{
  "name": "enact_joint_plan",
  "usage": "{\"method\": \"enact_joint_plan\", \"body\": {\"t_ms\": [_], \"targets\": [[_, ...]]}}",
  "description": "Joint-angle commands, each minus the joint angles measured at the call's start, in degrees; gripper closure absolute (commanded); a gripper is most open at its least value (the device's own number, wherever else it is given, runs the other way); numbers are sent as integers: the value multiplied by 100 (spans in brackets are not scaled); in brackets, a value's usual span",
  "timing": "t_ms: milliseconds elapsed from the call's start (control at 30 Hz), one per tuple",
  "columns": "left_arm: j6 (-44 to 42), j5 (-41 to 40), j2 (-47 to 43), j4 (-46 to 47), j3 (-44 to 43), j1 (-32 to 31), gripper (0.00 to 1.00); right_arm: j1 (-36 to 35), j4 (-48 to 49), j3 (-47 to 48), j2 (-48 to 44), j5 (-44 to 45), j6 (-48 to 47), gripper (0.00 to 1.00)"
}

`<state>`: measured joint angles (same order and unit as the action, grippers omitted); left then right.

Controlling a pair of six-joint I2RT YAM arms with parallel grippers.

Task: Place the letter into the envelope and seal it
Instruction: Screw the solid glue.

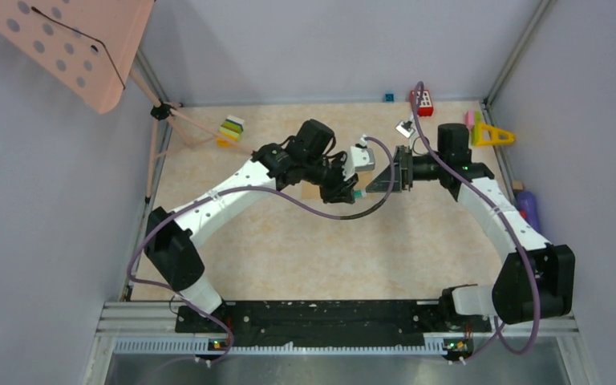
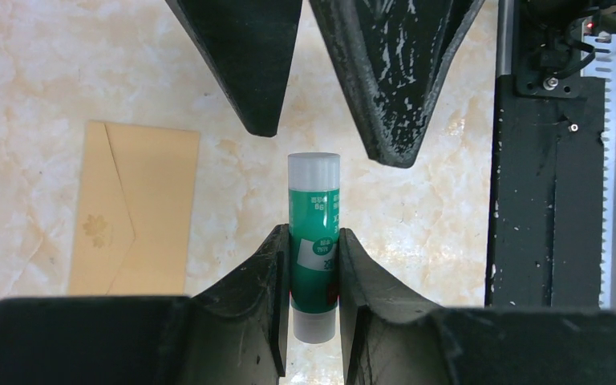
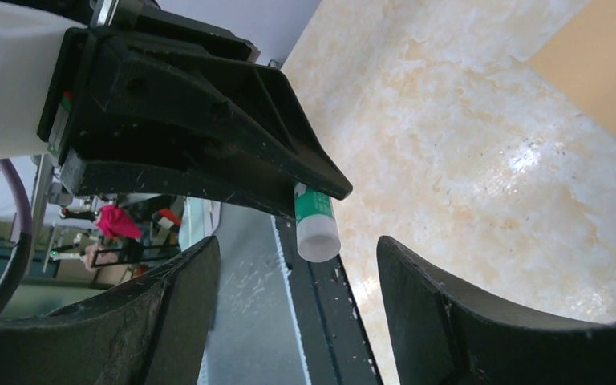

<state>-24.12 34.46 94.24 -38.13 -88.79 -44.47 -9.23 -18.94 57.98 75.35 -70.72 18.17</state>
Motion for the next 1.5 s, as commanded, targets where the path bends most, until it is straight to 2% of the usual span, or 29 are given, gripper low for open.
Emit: {"method": "enact_joint_plan", "body": {"t_ms": [0, 233, 400, 700, 967, 1100, 1200, 1333, 1467], "targets": [[-95, -416, -95, 211, -60, -101, 98, 8, 451, -150, -56, 7, 359, 30], [-74, -437, 18, 152, -196, -173, 98, 3, 863, -462, -35, 97, 654, 33], [-89, -485, 37, 130, -210, -219, 98, -6, 966, -492, -20, 42, 775, 44], [-93, -520, 51, 123, -211, -238, 98, -130, 1226, -641, -32, 58, 944, 55], [-67, -195, 101, 91, -187, -239, 98, -214, 971, -464, -26, 64, 515, 81], [-13, 291, 176, 21, -173, -239, 98, -277, 468, -255, -113, 68, -188, 84], [40, 707, 210, -110, -203, -196, 98, -346, -120, -67, -249, 37, -1245, 84], [103, 1586, 283, -376, -334, -71, 98, -500, -1054, 197, -613, 130, -3134, 79], [166, 2434, 406, -604, -471, 40, 96, -808, -985, -55, -1312, 423, -4131, 70]]}}
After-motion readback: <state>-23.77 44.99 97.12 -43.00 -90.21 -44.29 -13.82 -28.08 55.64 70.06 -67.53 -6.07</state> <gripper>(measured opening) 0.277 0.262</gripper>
